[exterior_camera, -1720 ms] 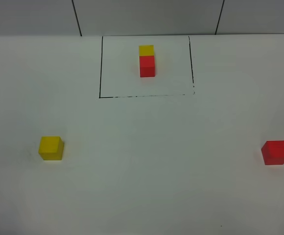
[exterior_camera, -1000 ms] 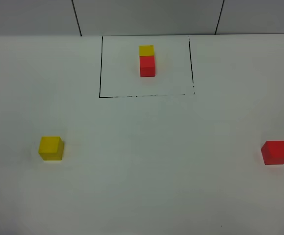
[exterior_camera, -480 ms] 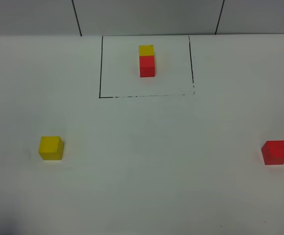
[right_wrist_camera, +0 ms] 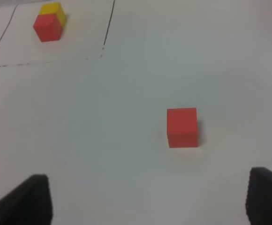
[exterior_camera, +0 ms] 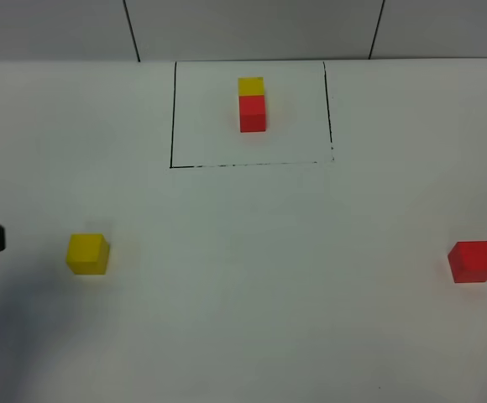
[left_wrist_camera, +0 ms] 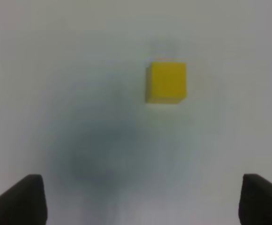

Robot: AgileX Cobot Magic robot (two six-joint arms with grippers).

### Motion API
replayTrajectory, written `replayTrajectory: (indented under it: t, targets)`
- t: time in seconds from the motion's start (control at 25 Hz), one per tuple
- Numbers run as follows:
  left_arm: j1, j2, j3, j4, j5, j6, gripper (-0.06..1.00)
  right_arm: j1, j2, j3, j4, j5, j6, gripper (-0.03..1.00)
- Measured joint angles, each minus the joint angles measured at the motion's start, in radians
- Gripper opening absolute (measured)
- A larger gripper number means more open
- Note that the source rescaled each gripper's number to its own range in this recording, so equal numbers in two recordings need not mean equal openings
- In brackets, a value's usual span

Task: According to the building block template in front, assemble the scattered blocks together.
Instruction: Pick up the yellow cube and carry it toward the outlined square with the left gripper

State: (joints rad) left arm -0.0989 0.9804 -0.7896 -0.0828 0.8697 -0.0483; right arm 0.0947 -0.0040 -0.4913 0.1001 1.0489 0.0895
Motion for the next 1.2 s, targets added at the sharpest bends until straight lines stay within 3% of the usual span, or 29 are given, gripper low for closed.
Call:
replayTrajectory:
  t: [0.32,0.48,0.72,1.2]
  targets:
    - [-0.004,0.431,-0.112,-0.016,-0.029,0.018,0.78,0.000,0.000,0.000,0.000,0.000,0.000,0.74]
    - [-0.048,0.556,-0.139,-0.014,-0.044,0.018,0.78,0.000,0.000,0.000,0.000,0.000,0.000,0.74]
    - [-0.105,0.616,-0.141,-0.014,-0.115,-0.009,0.78,0.000,0.000,0.000,0.000,0.000,0.000,0.74]
    - [-0.107,0.687,-0.148,0.018,-0.170,-0.059,0.78,0.000,0.000,0.000,0.000,0.000,0.000,0.74]
